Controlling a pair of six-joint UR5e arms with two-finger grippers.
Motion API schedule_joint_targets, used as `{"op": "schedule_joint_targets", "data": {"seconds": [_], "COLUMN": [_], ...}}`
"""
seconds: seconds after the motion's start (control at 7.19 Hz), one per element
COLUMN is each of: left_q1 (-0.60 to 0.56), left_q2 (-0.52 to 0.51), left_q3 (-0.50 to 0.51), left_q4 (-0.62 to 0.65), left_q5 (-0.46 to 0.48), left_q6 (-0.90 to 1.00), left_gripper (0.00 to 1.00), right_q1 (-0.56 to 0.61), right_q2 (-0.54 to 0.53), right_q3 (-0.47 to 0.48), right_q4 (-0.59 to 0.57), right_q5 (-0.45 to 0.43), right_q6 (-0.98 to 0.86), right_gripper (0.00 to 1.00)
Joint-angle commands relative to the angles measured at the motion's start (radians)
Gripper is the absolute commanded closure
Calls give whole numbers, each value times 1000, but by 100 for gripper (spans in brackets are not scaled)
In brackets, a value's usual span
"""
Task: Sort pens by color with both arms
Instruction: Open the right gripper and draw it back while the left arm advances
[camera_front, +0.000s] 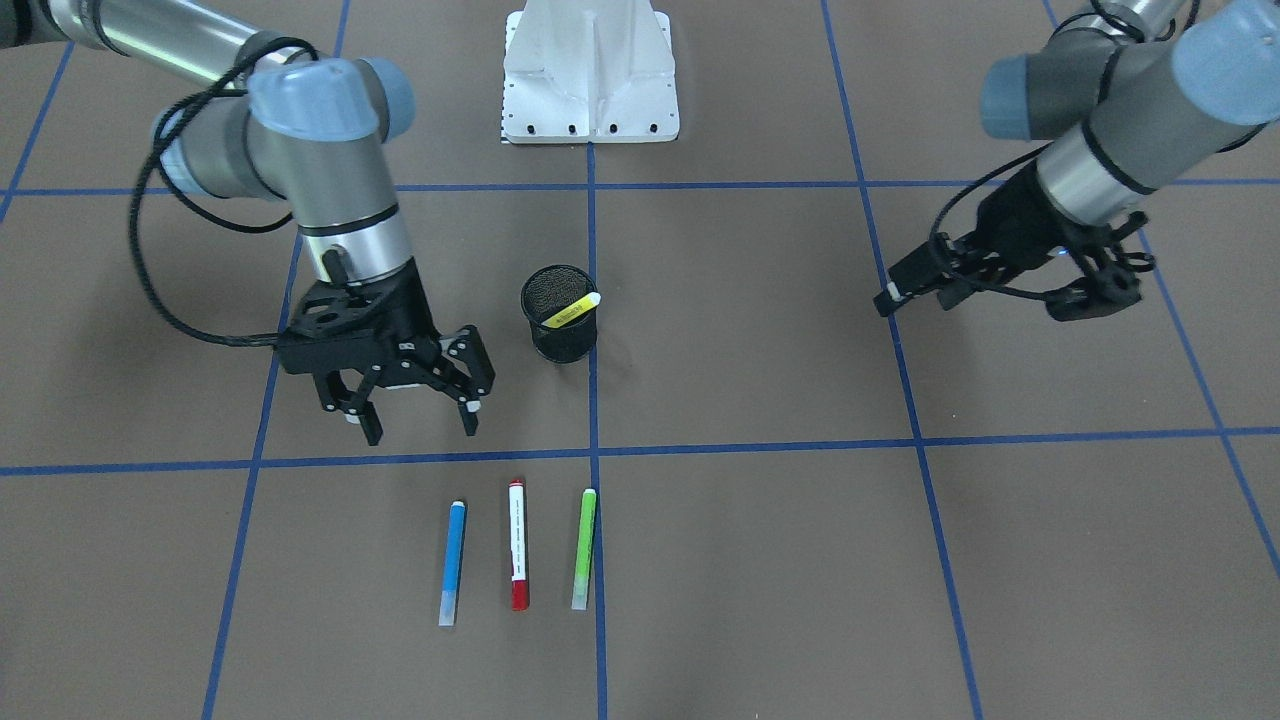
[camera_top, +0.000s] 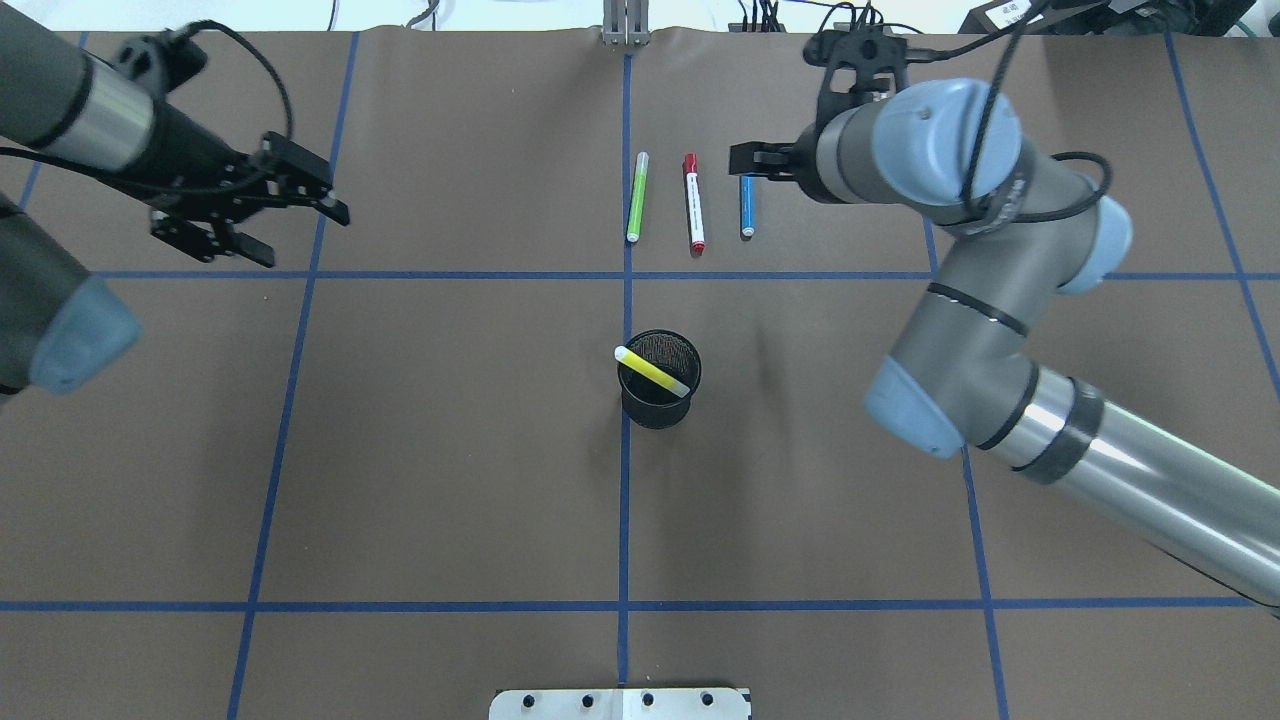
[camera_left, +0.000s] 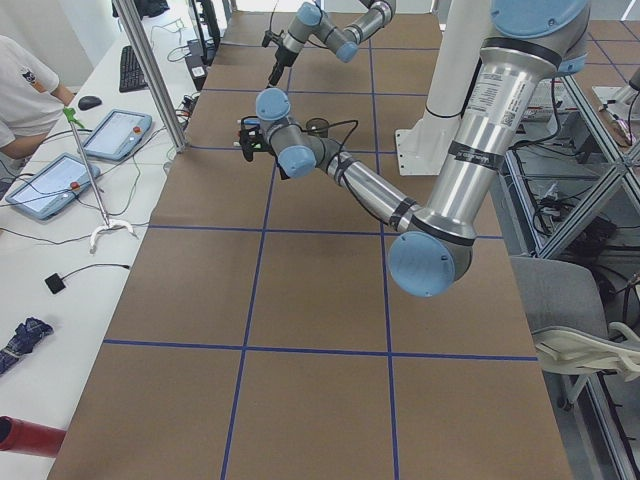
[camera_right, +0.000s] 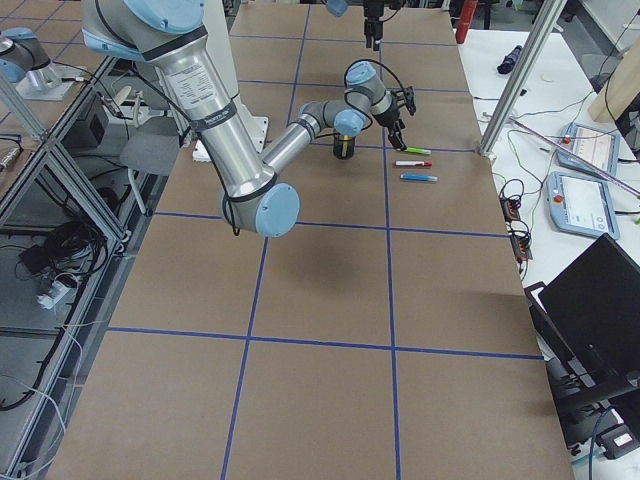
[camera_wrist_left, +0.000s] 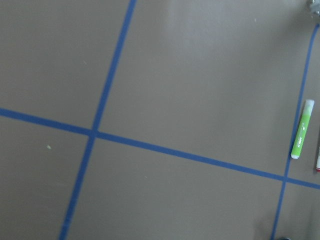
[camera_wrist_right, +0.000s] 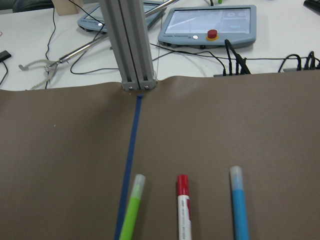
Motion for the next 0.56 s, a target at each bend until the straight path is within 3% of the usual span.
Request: {"op": "schedule_joint_targets", "data": {"seconds": [0.0,0.42], "left_q1": [185,283], "left_q2": [-130,-339], "left_q3": [5,142], "left_q4": [60,205], "left_q5": [105,126], "left_q6": [-130,-136], "left_gripper": [1,5], "right_q1": [119,347], "right_q2": [-149,-246], "right_q3": [56,33], "right_q4": [-21,-187], "right_q5": [197,525], "right_q6": [-83,-389], "right_gripper": [1,1]}}
